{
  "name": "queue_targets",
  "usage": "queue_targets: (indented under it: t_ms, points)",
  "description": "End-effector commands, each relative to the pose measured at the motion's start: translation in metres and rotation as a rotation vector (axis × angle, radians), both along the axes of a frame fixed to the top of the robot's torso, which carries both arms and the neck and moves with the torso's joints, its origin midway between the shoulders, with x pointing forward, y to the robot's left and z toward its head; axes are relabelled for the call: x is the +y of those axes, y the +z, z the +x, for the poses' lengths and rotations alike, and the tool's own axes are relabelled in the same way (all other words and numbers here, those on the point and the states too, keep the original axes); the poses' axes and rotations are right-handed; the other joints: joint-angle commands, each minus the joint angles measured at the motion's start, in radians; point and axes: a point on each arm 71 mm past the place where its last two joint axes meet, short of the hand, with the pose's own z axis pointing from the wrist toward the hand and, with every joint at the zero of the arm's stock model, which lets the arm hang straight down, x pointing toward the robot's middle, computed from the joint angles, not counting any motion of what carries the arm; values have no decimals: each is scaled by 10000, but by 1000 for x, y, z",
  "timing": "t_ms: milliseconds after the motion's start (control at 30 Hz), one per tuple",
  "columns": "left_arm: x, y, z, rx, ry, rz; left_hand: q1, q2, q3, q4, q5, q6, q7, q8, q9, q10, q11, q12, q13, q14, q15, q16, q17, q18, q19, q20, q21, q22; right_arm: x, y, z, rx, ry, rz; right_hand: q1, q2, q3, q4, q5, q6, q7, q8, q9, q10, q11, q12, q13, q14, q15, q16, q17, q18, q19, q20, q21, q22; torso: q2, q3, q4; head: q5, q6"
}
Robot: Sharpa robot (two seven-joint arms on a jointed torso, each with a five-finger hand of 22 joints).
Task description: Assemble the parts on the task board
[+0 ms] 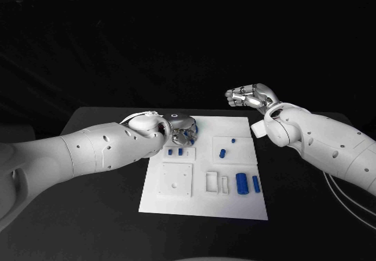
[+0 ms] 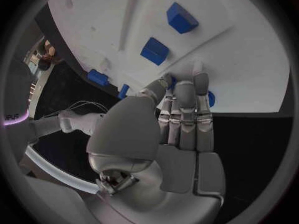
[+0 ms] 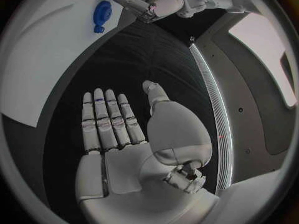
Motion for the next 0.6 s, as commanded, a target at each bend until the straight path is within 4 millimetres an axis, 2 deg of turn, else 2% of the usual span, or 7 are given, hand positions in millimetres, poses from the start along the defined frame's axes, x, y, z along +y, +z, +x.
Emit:
queue_targets:
  t_ms: [33, 300, 600]
  points:
    - [0, -6, -2, 355, 8, 207, 57, 209, -130, -45, 49, 171, -13, 35, 21, 129, -39, -33, 7, 98, -3, 74, 25, 110, 55, -50, 77, 212, 2, 1, -1, -57, 213, -2, -8, 58, -3, 17, 62, 0, -7, -40, -12, -33, -18, -22, -15, 15, -14, -32, -14, 195, -46, 13, -8, -9, -3, -6, 4, -10, -5]
    - [0, -5, -2, 292, 17, 77, 96, 435, -335, -289, 110, 360, -45, 43, 33, 324, -107, -32, 9, 181, -52, 88, 48, 92, 52, -105, 245, 212, 2, 1, -1, -60, 218, 0, -8, 58, -3, 17, 62, 0, -7, -40, -12, -33, -18, -22, -15, 15, -14, -32, -14, 195, -46, 13, -8, -9, -6, -7, 3, -7, -2]
    - [6, -3, -1, 173, 225, -291, 43, 467, -350, -377, 141, 375, -44, 32, 27, 324, -107, -35, 7, 217, -62, 68, 46, 95, 54, -116, 317, 207, 2, 1, -1, -68, 205, -3, -20, 46, 17, 35, 83, -1, -6, -40, -12, -34, -17, -22, -14, 3, -13, -32, -15, 196, -37, 14, -8, -7, -2, -9, 8, -21, 16]
